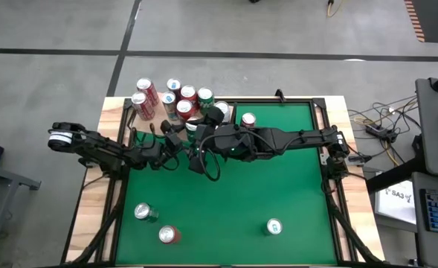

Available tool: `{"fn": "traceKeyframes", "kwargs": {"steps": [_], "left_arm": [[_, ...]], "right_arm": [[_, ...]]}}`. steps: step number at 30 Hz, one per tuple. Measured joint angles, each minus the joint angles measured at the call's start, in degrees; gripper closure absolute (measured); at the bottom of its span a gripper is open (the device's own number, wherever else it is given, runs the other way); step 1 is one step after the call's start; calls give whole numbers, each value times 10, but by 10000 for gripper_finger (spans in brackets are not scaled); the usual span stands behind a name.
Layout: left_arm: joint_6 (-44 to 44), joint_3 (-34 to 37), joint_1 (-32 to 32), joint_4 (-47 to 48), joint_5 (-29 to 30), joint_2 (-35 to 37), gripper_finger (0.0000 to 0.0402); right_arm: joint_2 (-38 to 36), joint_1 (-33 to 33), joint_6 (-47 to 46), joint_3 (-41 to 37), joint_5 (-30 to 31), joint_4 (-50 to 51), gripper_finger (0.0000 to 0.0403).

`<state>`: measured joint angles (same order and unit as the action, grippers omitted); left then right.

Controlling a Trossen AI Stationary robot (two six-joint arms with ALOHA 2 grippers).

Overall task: Place canned beverage on shelf
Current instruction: Put the green soda can on the shelf aligned with the other green soda can

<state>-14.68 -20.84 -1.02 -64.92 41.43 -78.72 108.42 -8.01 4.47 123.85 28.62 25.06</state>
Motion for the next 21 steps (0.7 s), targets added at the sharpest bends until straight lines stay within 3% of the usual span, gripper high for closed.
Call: {"fn": "traceKeyframes", "kwargs": {"steps": [13, 21], "left_arm": [[5, 0, 0, 4, 0, 0, 111], [7, 0, 0, -4, -2, 2, 41]], "right_arm": [[1, 0, -1, -3, 0, 0, 67], [1, 0, -1, -3, 0, 0, 67]]}}
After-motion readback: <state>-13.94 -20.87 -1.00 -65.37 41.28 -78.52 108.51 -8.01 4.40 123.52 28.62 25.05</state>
